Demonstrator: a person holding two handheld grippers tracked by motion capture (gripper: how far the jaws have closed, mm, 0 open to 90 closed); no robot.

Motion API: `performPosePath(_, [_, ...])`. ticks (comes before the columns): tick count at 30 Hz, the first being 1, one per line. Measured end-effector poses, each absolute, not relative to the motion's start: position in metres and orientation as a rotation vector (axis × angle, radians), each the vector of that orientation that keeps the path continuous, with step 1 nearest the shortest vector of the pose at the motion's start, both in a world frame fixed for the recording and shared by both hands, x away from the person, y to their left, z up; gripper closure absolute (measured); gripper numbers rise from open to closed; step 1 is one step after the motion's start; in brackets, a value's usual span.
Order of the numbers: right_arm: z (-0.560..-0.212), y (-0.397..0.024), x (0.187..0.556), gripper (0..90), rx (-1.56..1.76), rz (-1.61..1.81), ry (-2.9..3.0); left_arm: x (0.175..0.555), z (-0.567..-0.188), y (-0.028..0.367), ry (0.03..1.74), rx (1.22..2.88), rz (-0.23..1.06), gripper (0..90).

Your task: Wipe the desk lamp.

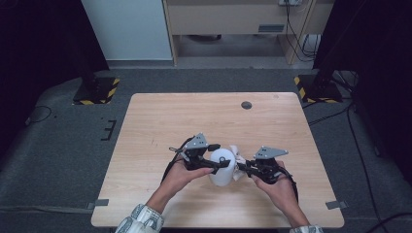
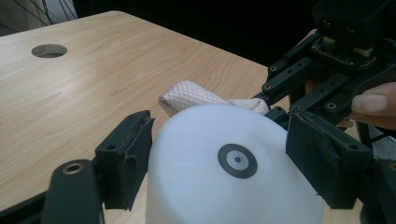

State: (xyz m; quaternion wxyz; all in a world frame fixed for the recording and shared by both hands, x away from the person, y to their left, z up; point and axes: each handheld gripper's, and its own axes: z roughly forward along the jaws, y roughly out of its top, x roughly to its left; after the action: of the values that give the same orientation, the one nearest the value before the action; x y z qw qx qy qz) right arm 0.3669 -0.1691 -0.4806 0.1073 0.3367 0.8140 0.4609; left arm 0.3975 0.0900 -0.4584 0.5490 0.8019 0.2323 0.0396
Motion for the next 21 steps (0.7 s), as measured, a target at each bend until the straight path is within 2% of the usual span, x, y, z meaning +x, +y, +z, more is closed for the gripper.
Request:
performPosePath(10, [-0.505,-0.163,0.371,77.9,1.005,1.259,2.478,0.398,-0.459,0.091,0.555,1.891,0.090,22.9])
performPosePath(21, [-0.488,-0.169,0.365,77.9,0.972,1.344,2.428,0.396,-0.457,0.090,0.547,1.904,0.121,22.9])
